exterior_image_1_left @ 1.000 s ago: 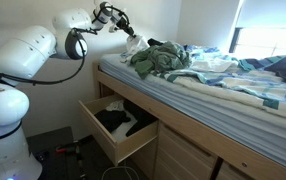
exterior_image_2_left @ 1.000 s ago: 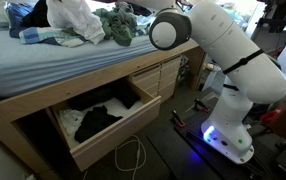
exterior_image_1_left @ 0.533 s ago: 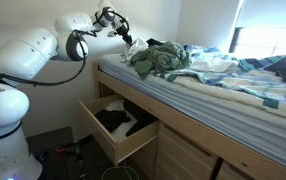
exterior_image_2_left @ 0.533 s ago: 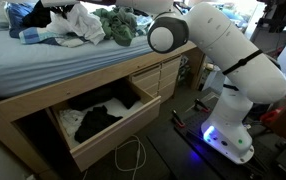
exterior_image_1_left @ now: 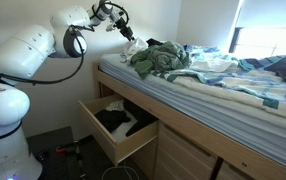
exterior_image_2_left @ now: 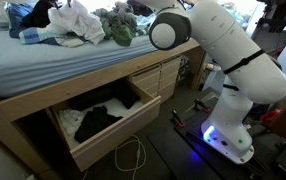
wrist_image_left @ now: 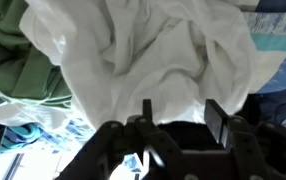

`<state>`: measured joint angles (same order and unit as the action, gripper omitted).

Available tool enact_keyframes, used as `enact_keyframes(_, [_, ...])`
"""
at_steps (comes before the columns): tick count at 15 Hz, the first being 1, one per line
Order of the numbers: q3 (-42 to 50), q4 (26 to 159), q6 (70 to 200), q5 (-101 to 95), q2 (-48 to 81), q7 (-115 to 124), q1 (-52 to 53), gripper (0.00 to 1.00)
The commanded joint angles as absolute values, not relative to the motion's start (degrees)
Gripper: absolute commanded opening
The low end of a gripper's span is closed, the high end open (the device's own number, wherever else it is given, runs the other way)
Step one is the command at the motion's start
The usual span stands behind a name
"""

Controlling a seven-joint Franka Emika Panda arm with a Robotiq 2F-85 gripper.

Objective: Remove the white cloth from the drawer and put it on the bed

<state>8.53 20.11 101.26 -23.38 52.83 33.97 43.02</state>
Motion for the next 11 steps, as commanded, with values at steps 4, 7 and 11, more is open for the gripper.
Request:
enact_keyframes(4, [11.1,19.9,100.5,-23.6,46.4,27.7,47.6,1.0])
enact_keyframes(7, [10.6,19.9,99.5,-23.0,44.8,25.8,49.3,1.0])
enact_keyframes(11, [10.9,19.9,101.2,-23.0,45.3,26.9,50.1,1.0])
